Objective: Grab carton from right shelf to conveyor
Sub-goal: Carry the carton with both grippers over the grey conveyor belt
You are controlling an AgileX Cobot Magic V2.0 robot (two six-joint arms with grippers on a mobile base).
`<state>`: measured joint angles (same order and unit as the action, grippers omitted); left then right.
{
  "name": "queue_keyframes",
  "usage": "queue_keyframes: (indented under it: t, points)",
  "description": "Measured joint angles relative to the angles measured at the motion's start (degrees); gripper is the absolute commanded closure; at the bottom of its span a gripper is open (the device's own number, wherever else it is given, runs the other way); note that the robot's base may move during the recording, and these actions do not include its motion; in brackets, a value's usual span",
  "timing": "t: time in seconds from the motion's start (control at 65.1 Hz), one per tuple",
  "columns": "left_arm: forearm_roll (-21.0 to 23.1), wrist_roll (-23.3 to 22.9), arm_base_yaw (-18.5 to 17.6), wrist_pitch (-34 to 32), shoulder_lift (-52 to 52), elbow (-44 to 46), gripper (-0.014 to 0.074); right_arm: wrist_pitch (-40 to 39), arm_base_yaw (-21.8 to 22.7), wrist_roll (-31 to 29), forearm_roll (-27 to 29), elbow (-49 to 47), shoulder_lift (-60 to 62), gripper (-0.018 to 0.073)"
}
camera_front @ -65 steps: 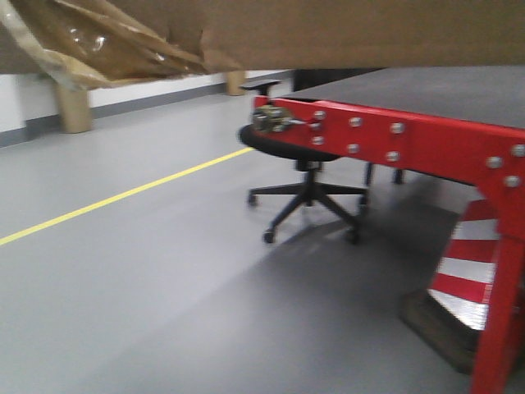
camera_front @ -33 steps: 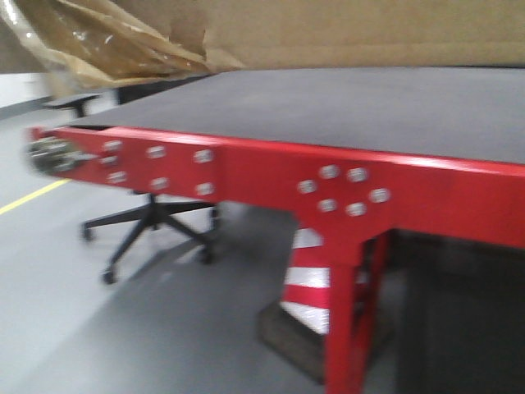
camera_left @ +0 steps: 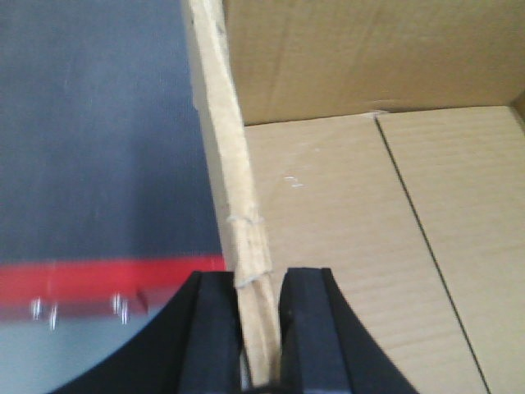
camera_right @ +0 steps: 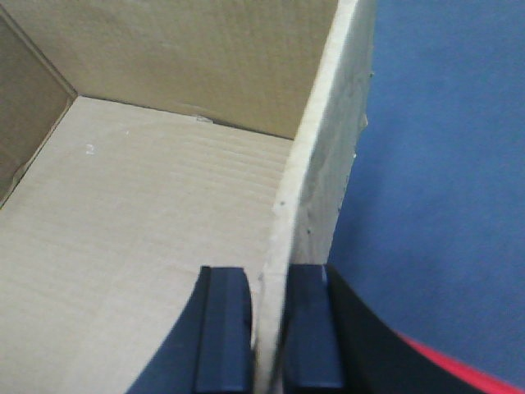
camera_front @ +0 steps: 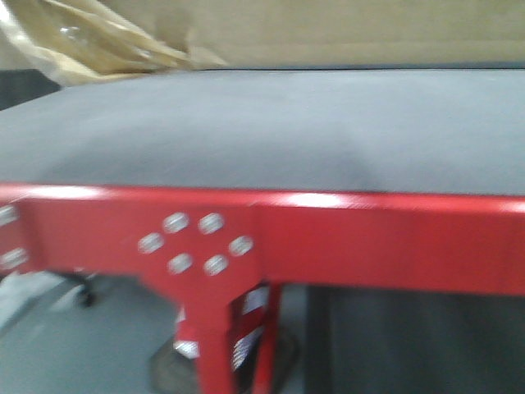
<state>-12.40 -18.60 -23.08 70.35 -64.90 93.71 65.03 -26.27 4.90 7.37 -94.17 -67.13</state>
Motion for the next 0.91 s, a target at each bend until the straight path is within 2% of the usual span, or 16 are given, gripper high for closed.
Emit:
queue_keyframes:
  t: [0.338, 0.906]
  points:
    - [-4.7, 0.0, -0.2, -0.9, 0.0, 0.0, 0.0605, -0.8, -0.1, 0.0, 1.3, 0.0, -0.1, 0.0628]
    - [-5.5, 0.0, -0.2, -1.3, 0.0, 0.0, 0.0605, -1.0, -0.2, 0.0, 1.6, 0.0, -0.2, 0.0628]
